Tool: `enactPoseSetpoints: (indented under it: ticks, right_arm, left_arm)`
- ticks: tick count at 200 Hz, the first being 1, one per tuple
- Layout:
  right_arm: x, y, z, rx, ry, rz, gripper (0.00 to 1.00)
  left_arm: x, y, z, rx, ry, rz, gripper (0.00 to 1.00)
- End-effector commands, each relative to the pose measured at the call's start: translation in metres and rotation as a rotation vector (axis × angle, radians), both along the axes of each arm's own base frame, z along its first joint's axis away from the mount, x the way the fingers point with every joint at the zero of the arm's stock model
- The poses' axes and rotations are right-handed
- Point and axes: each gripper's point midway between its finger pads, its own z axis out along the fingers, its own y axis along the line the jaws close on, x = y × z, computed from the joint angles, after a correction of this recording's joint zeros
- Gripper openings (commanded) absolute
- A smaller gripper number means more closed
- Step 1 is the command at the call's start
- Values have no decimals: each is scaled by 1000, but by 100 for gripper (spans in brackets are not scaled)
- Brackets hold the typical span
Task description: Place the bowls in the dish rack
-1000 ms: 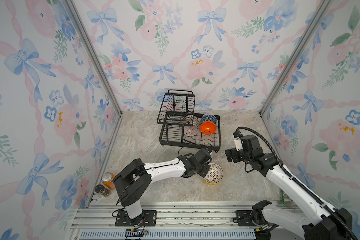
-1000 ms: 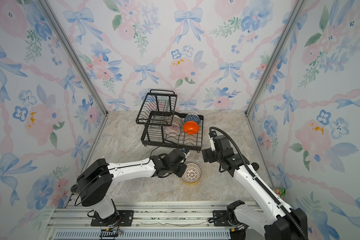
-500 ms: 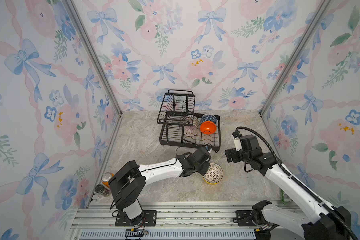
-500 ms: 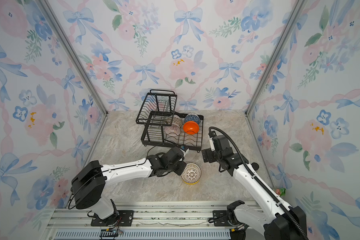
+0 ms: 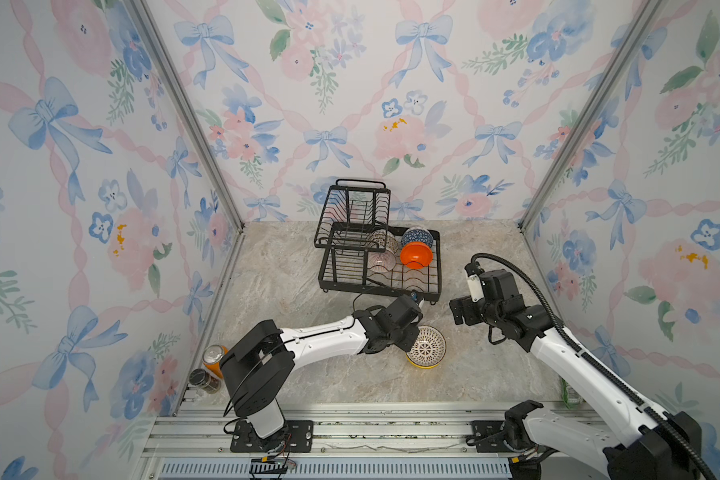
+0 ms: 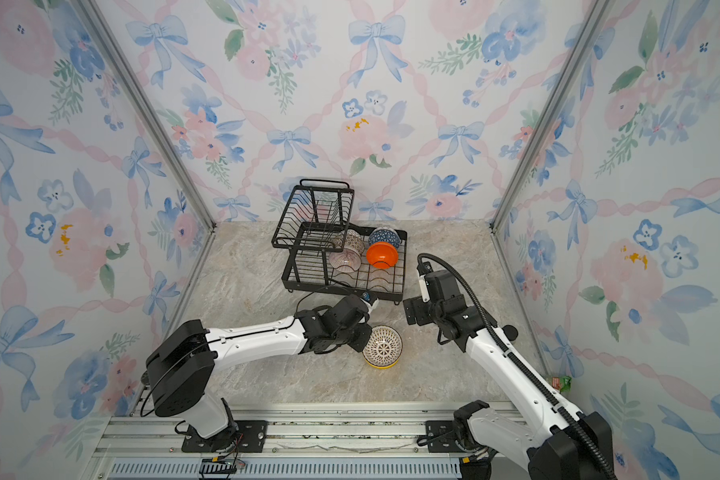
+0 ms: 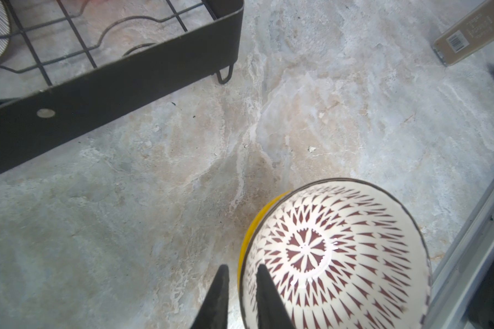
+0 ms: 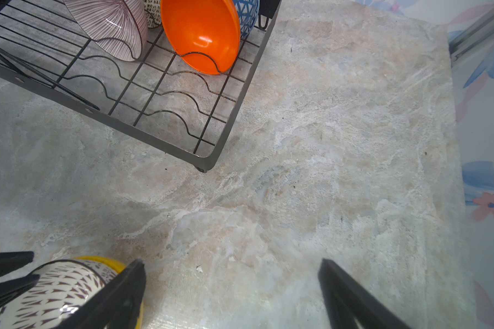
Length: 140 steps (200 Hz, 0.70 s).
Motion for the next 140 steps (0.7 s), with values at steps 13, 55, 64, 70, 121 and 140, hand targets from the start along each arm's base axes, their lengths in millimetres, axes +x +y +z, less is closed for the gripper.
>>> enactPoseSetpoints:
  ticks: [13, 55, 64, 70, 121, 140]
  right_arm:
    - [1, -1, 5, 9, 4, -15, 97]
    - [1, -1, 6, 9, 1, -15, 97]
    - [1, -1, 5, 9, 3, -14, 97]
    - [1, -2, 5, 8, 3, -15, 97]
    - [1, -1, 5, 11, 5, -15, 97]
    - [1, -1, 4, 10, 7, -14, 97]
  left_arm:
    - [-1, 2, -16, 29, 33, -8, 16]
    - [-1, 1, -15, 28, 30, -7, 8]
    - [0, 2, -13, 25, 26, -5, 8]
    - [0, 2, -11, 25, 23, -4, 7]
    - [3, 9, 2, 12, -13, 21, 0]
    - [2, 10, 1, 13, -10, 22, 0]
